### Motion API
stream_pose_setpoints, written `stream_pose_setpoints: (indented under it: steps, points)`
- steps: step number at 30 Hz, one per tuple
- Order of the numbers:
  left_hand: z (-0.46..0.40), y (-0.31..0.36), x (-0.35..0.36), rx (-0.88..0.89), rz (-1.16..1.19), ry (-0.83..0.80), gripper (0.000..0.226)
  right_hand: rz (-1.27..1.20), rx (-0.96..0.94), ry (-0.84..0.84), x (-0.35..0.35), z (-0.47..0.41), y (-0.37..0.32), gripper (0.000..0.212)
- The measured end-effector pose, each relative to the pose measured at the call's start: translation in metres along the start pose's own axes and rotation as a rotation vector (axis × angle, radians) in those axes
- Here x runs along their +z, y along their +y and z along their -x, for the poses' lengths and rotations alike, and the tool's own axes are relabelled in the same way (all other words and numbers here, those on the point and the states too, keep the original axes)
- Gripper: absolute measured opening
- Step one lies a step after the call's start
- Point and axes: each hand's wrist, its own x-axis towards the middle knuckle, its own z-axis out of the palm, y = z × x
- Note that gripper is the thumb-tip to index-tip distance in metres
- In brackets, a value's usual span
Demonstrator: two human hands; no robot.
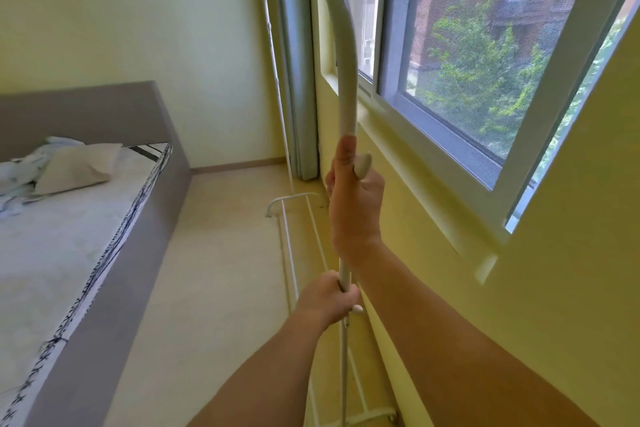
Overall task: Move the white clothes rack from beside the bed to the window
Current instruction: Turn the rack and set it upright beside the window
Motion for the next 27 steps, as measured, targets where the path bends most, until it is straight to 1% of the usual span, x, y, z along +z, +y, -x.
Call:
stream_pose_setpoints:
  steps: [2, 4, 6, 8, 10, 12, 14, 16, 18, 21, 22, 23, 26, 27]
  points:
    - [-0.005, -0.001, -0.005, -0.016, -0.008, -0.018, 0.041, 0.014, -0.031, -0.023, 0.003, -0.003, 0.005, 0.071]
    - [-0.01, -0.001, -0.011, -0.05, -0.026, -0.023, 0.051, 0.05, -0.05, -0.042, 0.007, -0.008, 0.008, 0.066]
    - [-0.018, -0.001, -0.017, -0.059, -0.06, -0.042, 0.057, 0.082, -0.054, -0.043, 0.011, -0.016, 0.012, 0.066]
    - [-0.027, 0.001, -0.023, -0.073, -0.066, -0.063, 0.058, 0.09, -0.06, -0.055, 0.013, -0.024, 0.017, 0.064]
    - [-0.038, -0.001, -0.028, -0.077, -0.073, -0.074, 0.048, 0.086, -0.069, -0.095, 0.016, -0.034, 0.023, 0.057]
    - [-0.049, -0.002, -0.036, -0.096, -0.099, -0.05, 0.026, 0.083, -0.073, -0.134, 0.021, -0.044, 0.028, 0.05]
    - [-0.059, -0.002, -0.045, -0.126, -0.065, -0.049, 0.014, 0.079, -0.067, -0.156, 0.029, -0.055, 0.033, 0.046]
    - [-0.069, -0.002, -0.055, -0.167, -0.042, -0.068, 0.012, 0.052, -0.061, -0.185, 0.034, -0.065, 0.039, 0.044]
    - [-0.081, -0.006, -0.065, -0.22, -0.036, -0.078, 0.016, 0.029, -0.052, -0.259, 0.039, -0.079, 0.047, 0.039]
    - [-0.1, -0.01, -0.081, -0.289, -0.027, -0.114, 0.015, 0.065, -0.013, -0.379, 0.046, -0.102, 0.057, 0.035]
    - [-0.103, -0.01, -0.083, -0.3, -0.035, -0.138, 0.014, 0.076, -0.001, -0.38, 0.048, -0.105, 0.06, 0.037]
    - [-0.107, -0.009, -0.087, -0.31, -0.045, -0.16, 0.012, 0.085, -0.001, -0.344, 0.051, -0.107, 0.062, 0.038]
    - [-0.127, -0.01, -0.101, -0.33, -0.033, -0.213, 0.007, 0.16, -0.069, -0.167, 0.072, -0.116, 0.075, 0.045]
    - [-0.132, -0.013, -0.104, -0.344, -0.023, -0.228, 0.009, 0.197, -0.102, -0.124, 0.079, -0.118, 0.079, 0.047]
